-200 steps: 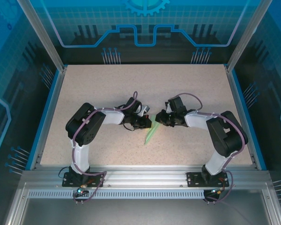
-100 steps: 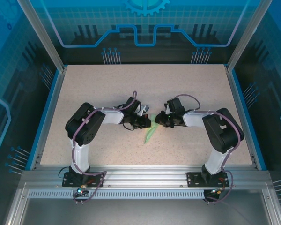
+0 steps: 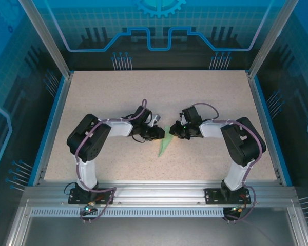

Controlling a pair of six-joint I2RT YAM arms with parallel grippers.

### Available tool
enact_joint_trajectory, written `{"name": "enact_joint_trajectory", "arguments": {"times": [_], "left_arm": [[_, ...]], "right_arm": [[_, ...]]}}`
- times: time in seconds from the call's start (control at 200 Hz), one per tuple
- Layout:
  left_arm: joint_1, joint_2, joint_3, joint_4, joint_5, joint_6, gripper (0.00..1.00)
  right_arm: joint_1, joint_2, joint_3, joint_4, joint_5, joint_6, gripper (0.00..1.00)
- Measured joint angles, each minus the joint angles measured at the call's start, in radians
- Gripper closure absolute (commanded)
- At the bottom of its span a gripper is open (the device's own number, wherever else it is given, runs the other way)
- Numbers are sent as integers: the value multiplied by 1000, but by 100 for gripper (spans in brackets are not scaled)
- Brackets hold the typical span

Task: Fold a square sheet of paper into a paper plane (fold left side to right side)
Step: Fold the wing for the fifth time at the center of the table.

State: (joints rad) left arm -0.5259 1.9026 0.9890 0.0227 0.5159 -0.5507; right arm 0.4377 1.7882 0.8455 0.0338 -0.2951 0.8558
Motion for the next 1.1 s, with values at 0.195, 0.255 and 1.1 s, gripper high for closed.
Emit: {"name": "enact_joint_trajectory", "arguments": {"times": [0.195,0.255,1.1], "left_arm": [[15,-124,-53,-52,-21,-1,63],[14,-165,-71,-48,-6,-16,65],[-136,-76,-13,-97,58,-95,68]], "right_arm": [[0,0,0,0,0,0,83],[0,0,0,0,0,0,83],[1,0,5,-9,3,-7,83]]}}
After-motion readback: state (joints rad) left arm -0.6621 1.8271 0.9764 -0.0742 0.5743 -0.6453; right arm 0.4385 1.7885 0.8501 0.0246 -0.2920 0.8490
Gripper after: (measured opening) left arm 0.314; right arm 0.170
